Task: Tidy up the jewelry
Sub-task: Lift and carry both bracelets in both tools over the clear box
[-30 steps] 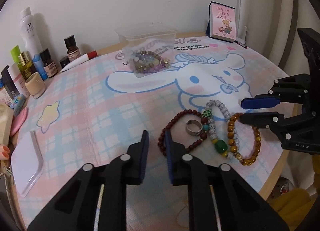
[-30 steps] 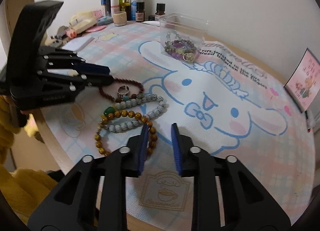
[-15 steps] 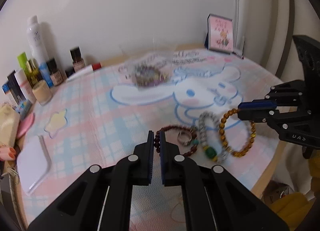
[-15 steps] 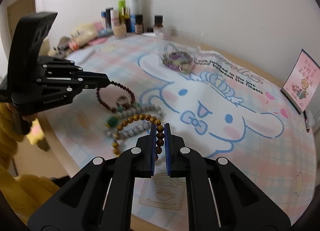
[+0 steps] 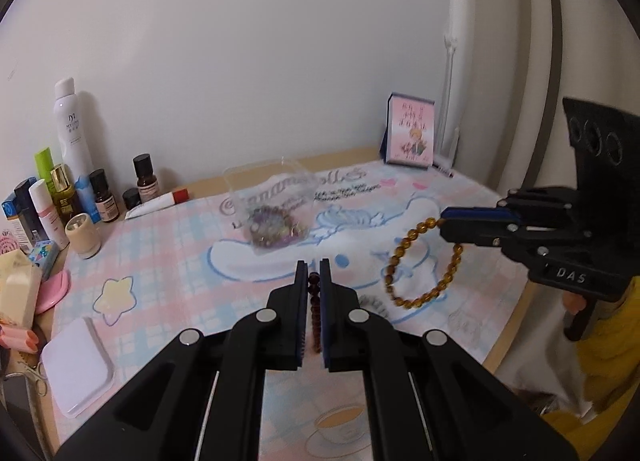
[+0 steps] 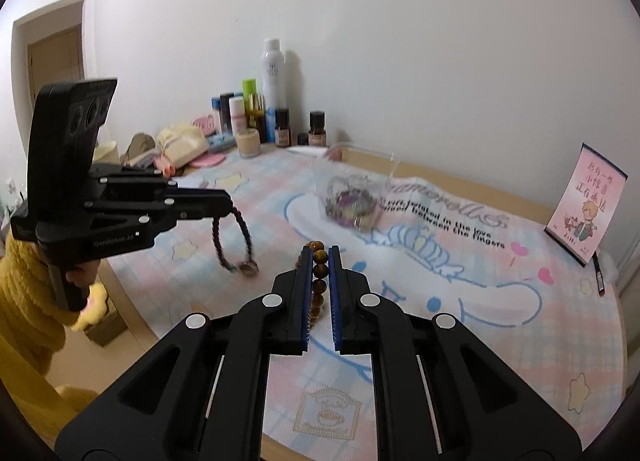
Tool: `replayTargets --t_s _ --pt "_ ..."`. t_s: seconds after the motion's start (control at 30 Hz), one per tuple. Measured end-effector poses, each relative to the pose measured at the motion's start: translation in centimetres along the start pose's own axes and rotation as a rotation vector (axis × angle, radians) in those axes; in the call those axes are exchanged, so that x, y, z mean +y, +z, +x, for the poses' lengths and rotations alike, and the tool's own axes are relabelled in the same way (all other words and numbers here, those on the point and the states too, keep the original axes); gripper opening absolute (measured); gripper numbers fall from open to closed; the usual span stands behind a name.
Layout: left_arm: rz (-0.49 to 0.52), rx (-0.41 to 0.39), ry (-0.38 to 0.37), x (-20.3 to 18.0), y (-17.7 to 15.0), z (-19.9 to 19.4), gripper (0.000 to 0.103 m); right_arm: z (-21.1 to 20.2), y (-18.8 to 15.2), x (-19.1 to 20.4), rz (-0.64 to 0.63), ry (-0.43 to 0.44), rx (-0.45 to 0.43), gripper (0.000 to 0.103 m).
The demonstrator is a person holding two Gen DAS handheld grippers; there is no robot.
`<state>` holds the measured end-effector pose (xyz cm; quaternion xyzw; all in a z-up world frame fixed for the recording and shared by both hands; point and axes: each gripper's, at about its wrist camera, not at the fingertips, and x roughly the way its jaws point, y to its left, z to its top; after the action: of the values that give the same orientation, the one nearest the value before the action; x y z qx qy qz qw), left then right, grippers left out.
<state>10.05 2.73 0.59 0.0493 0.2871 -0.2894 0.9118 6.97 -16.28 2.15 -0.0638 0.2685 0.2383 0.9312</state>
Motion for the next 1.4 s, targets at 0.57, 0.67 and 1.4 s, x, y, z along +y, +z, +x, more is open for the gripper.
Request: replayTargets --t_s 0.57,0.67,1.4 --pt "-0.125 -0.107 -0.04 2.6 5.1 1.1 0.006 1.9 4.3 -1.7 0.012 -0.014 -0.058 0.007" --pt "-0.148 -0.126 -0.033 3.2 6.4 1.9 0.006 2.4 5.6 -1.9 0.011 -0.014 -0.071 0.007" --pt "-0.26 -0.123 -0.074 7.1 9.7 8.3 0.006 8.3 10.1 -5.1 0.116 -0.033 -0.084 0.007"
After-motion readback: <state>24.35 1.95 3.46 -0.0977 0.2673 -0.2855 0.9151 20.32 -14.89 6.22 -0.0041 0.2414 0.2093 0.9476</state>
